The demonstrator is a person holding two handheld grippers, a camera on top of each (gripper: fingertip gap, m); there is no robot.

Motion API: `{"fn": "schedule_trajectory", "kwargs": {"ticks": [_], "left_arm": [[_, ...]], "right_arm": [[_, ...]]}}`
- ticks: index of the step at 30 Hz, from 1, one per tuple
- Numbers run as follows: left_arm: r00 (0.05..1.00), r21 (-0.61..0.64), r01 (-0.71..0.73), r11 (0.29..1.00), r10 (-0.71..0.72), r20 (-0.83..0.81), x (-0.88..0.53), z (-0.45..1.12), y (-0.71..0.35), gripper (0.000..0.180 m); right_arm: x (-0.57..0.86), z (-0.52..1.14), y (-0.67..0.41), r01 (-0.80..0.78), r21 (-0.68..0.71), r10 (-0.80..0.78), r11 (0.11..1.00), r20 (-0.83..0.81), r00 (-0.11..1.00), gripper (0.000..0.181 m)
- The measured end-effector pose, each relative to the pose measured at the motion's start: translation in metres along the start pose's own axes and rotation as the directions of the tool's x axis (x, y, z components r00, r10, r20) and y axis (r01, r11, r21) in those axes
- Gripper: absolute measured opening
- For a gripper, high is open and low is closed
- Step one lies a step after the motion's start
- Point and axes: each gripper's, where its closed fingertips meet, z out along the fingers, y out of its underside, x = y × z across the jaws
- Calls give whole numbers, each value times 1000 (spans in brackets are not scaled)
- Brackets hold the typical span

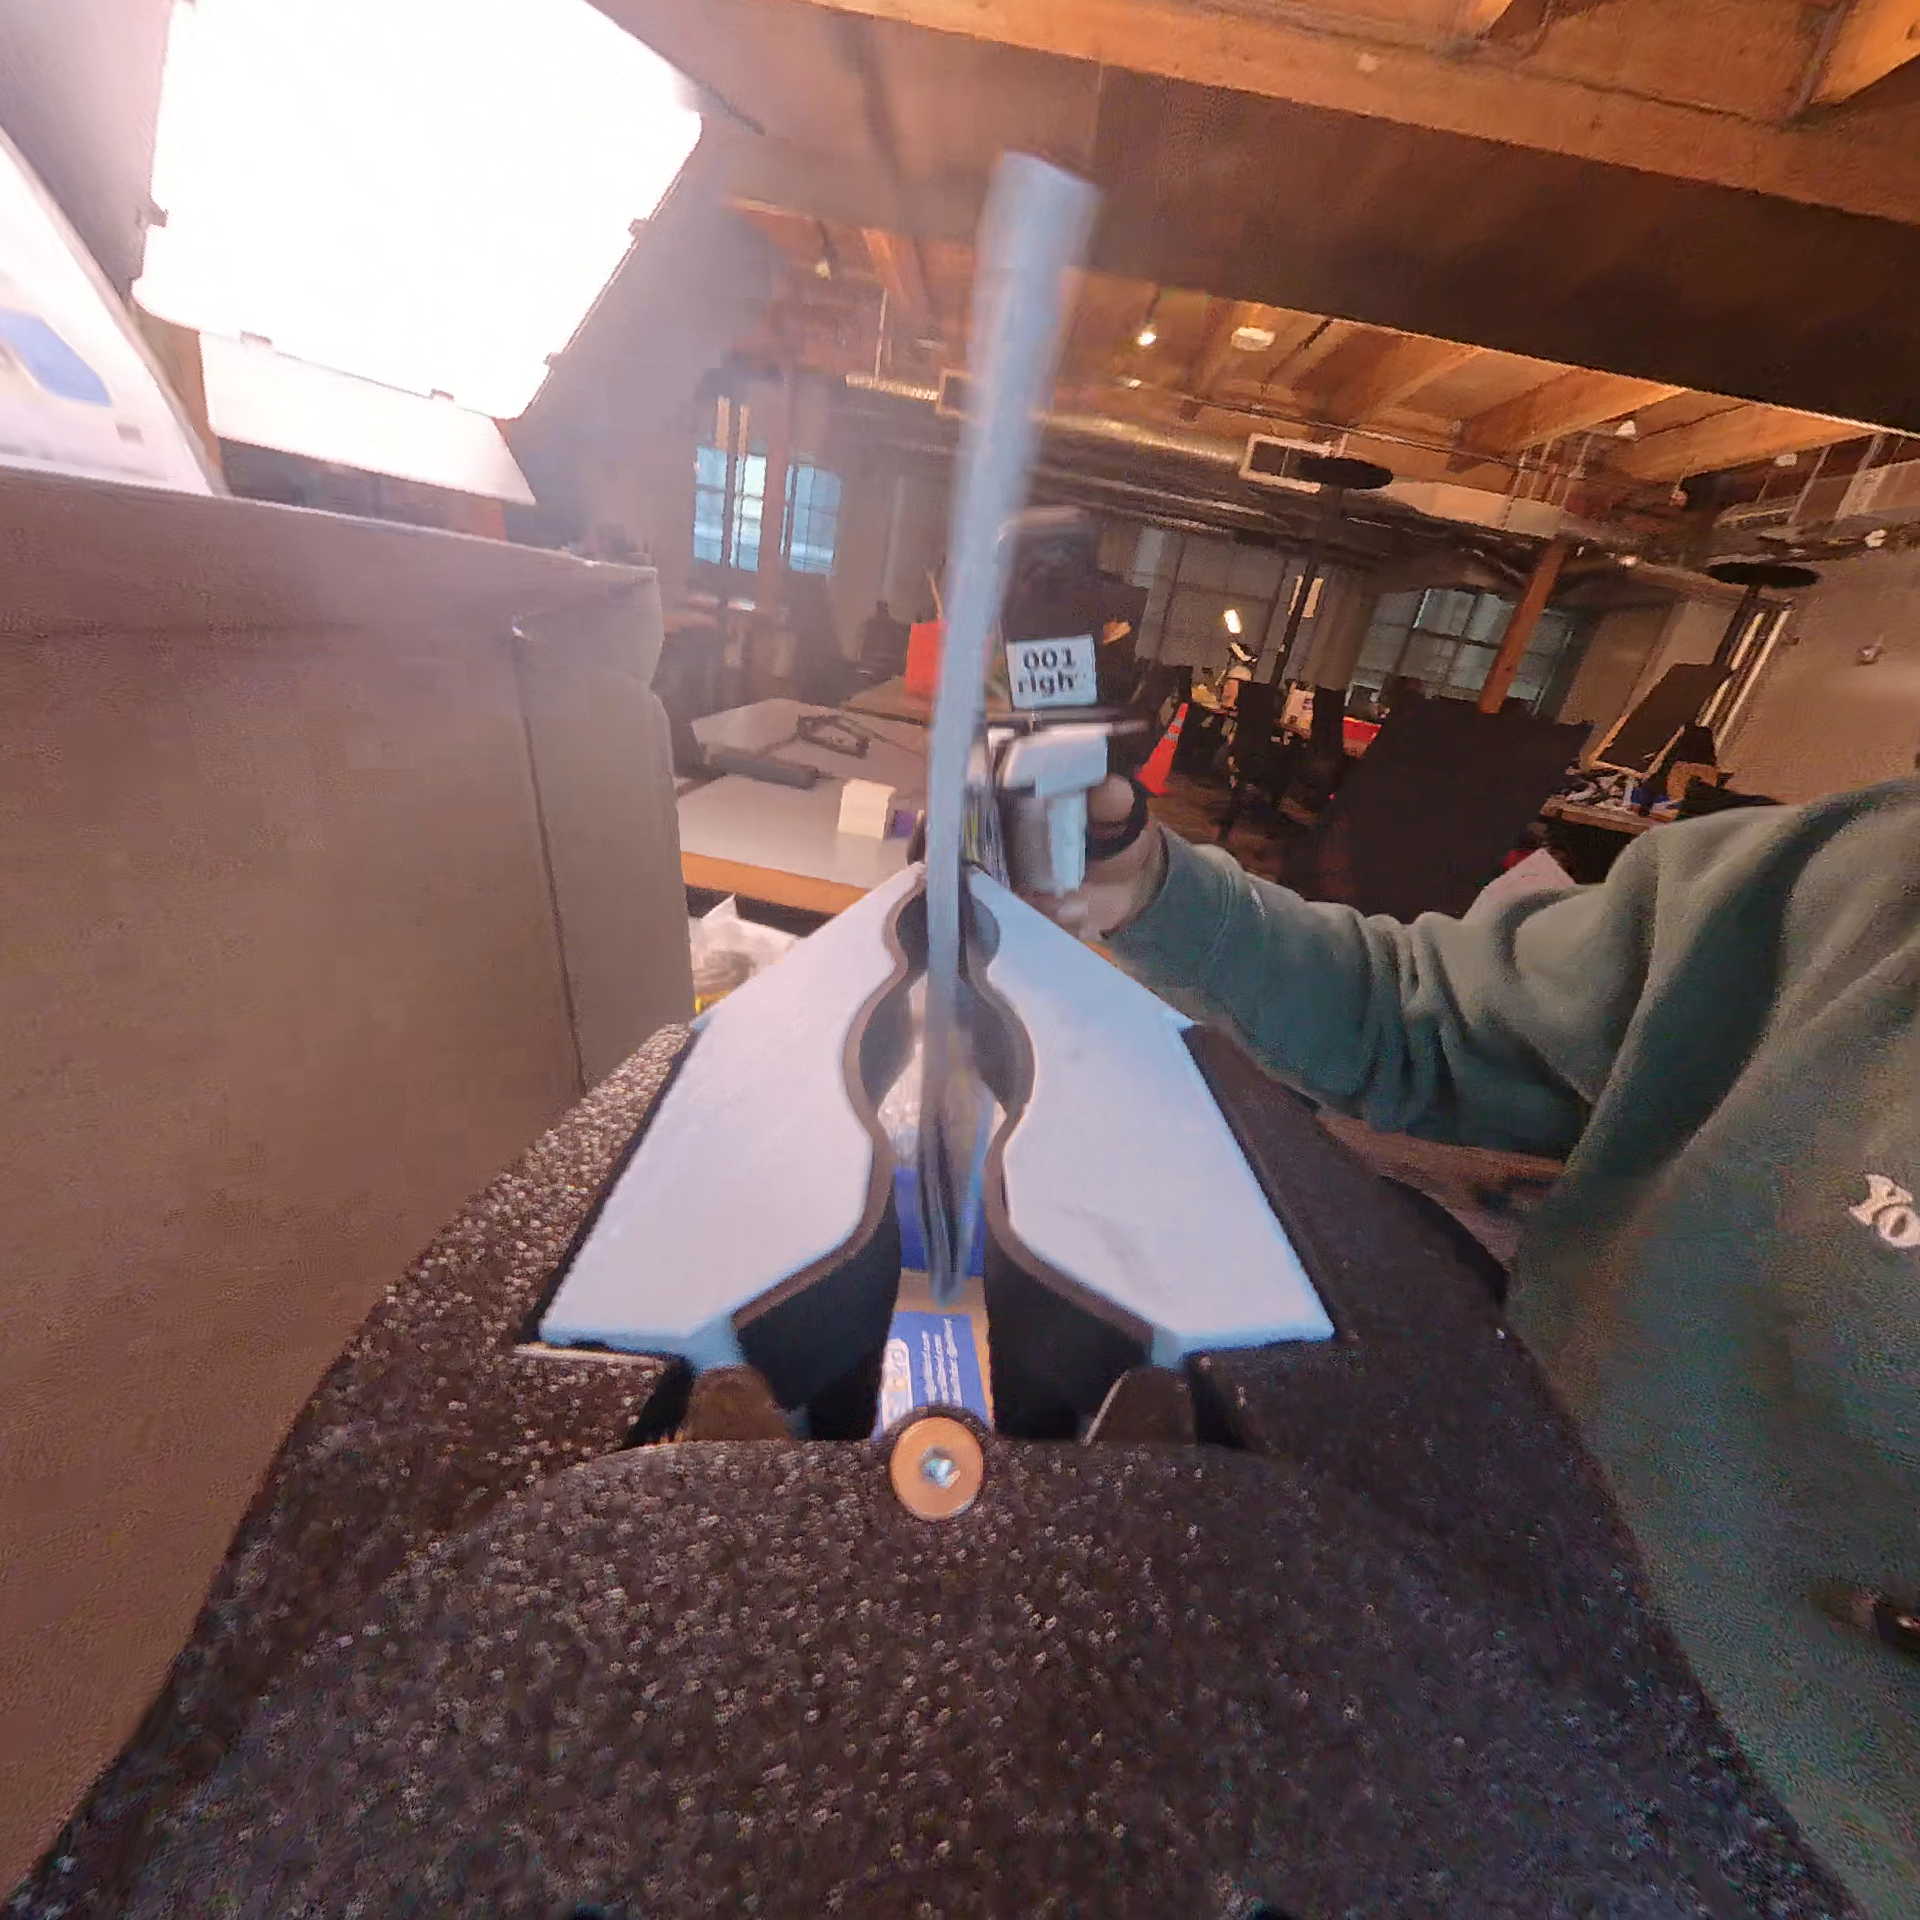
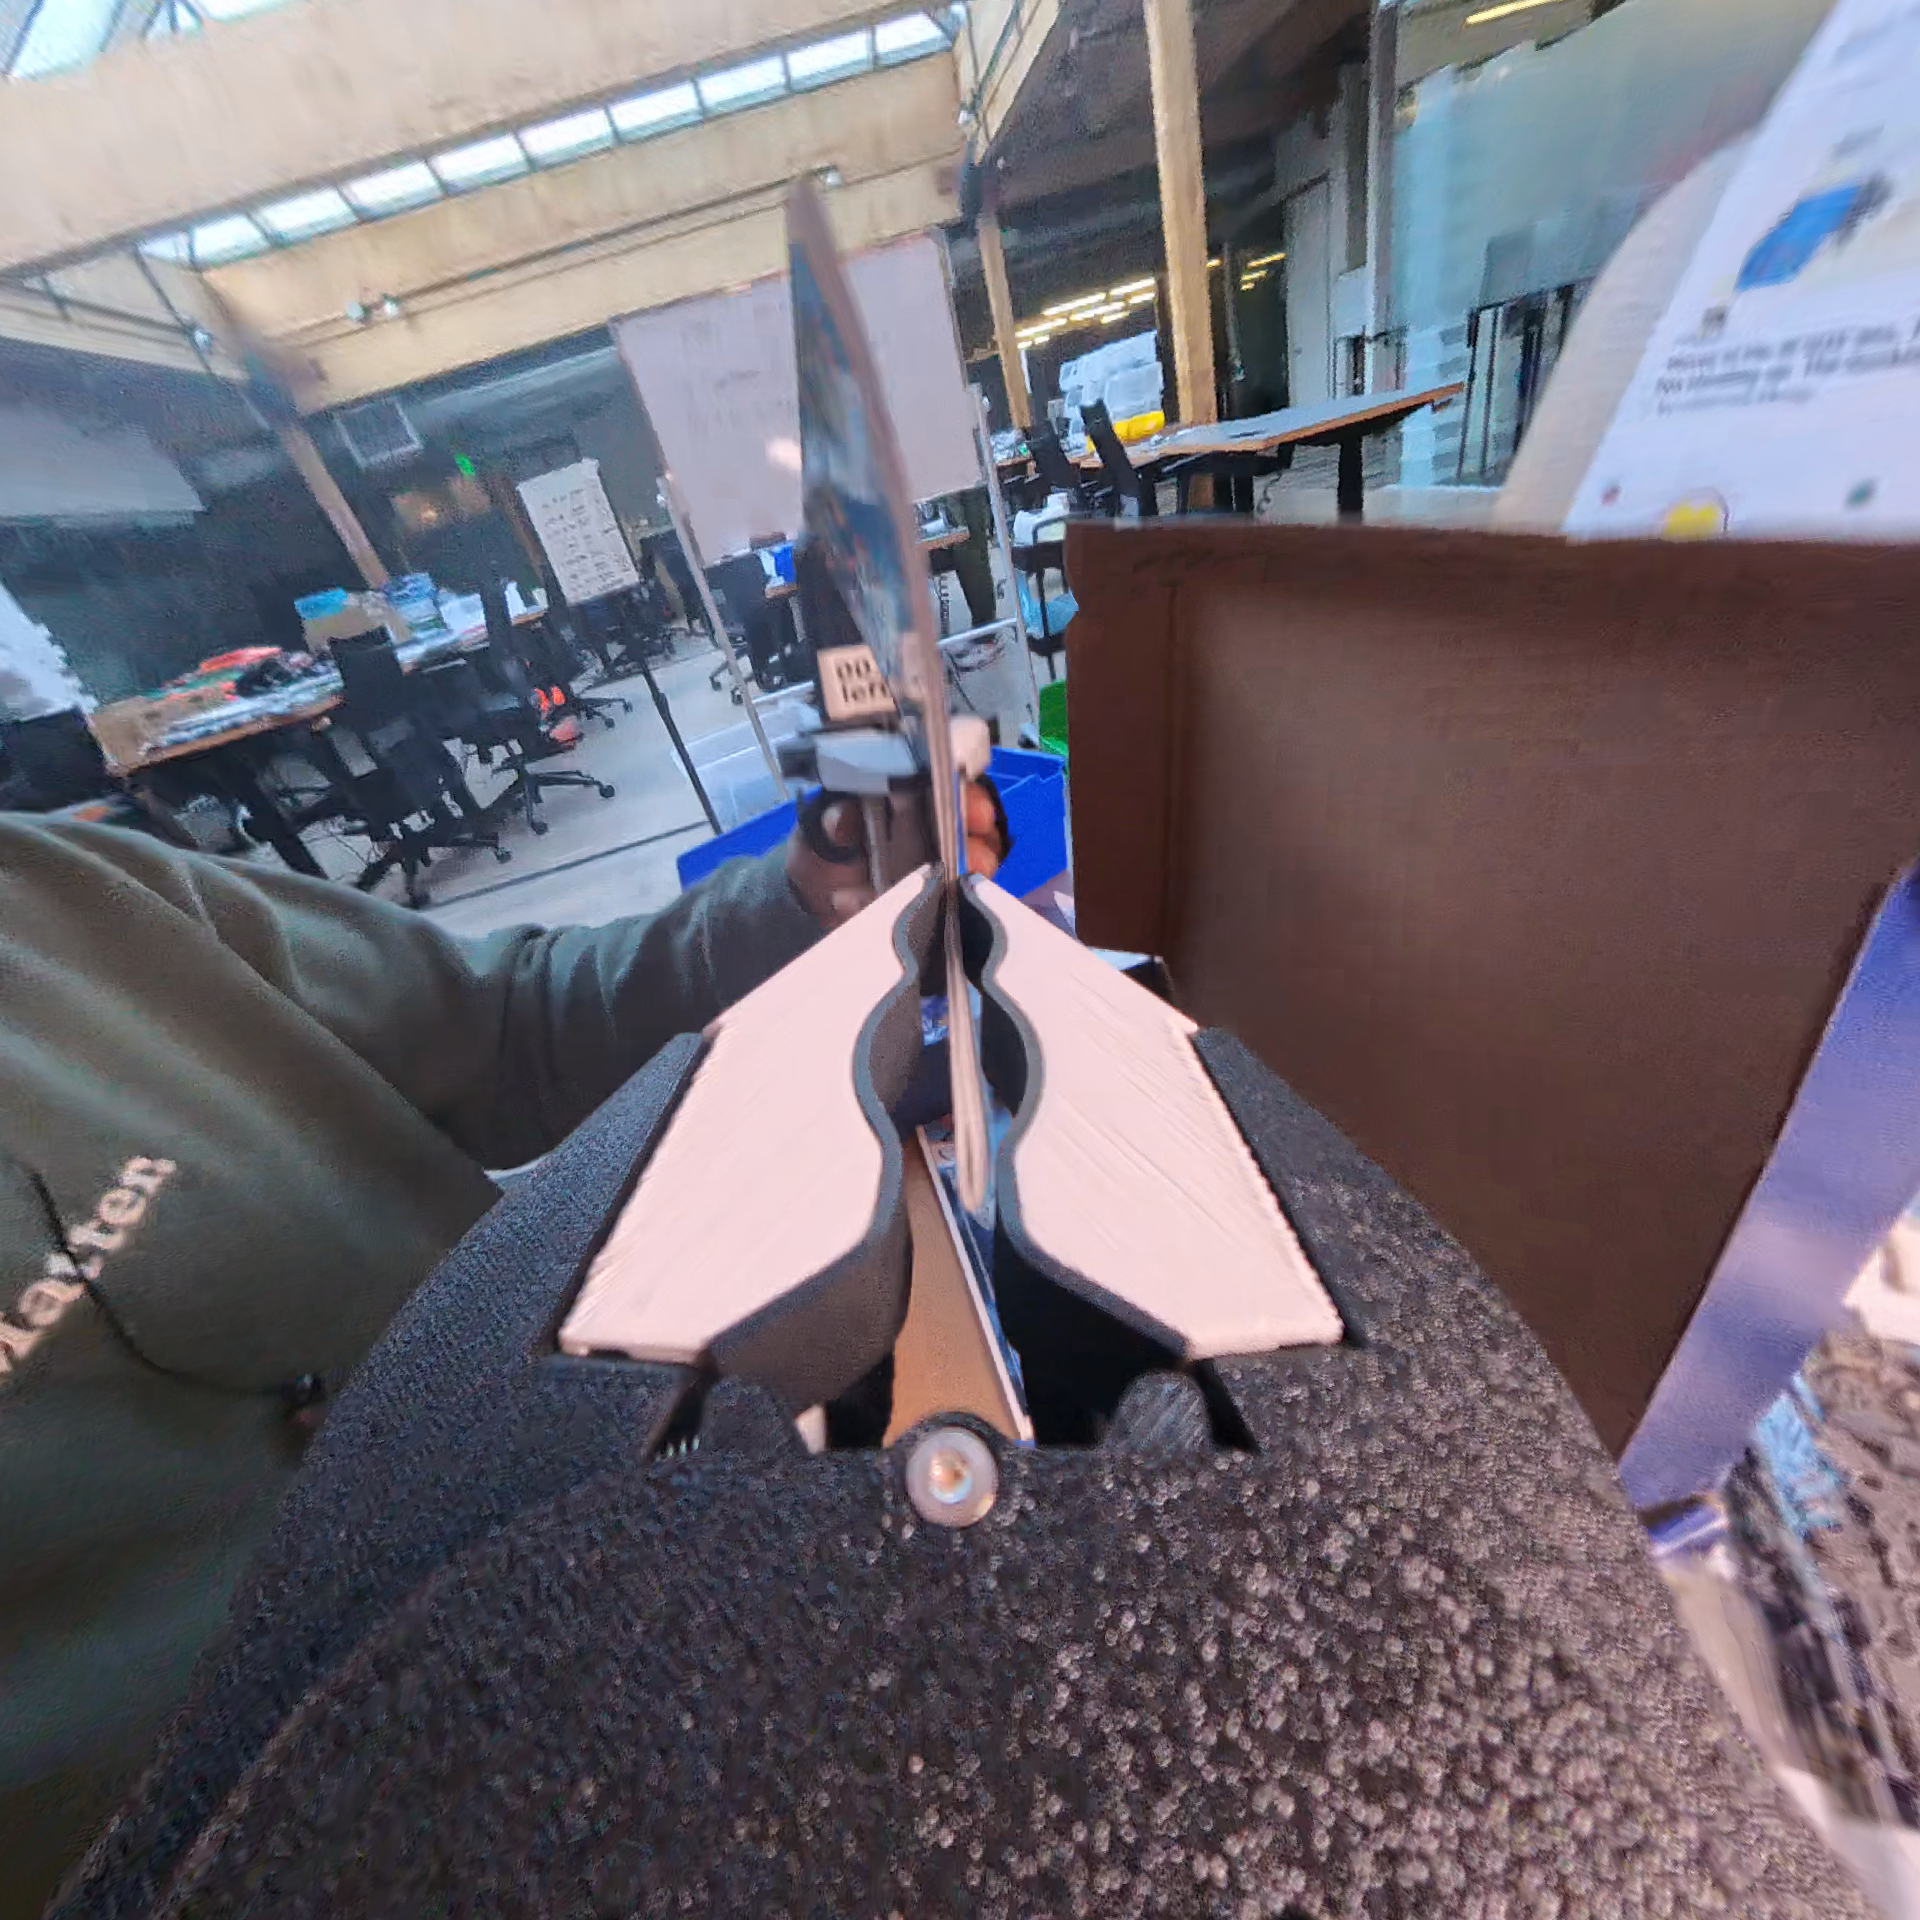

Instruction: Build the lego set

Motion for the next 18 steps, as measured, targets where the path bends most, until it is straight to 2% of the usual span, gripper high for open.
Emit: {"fn": "schedule_trajectory", "kwargs": {"ticks": [2, 6, 10, 14, 18], "left_arm": [[997, -55, 54, 997, -51, 56, -9, -4, 0, 3], [982, -253, 163, 954, -130, 140, -25, -15, 24, 2], [964, -383, 261, 886, -217, 154, -26, -23, 53, 3], [951, -471, 310, 826, -276, 142, -24, -24, 80, 2], [945, -529, 313, 789, -315, 90, -15, -15, 99, 2]], "right_arm": [[10, 1, 32, -1, -11, 1, 1000, -26, 1000, 2], [15, 3, 61, -10, 26, 11, 1000, -41, 999, 40], [45, 3, 78, 94, -34, -99, 995, -211, 973, 68], [56, 8, 94, 85, -88, -104, 992, -250, 962, 82], [71, 9, 109, 89, -137, -126, 987, -289, 949, 80]]}}
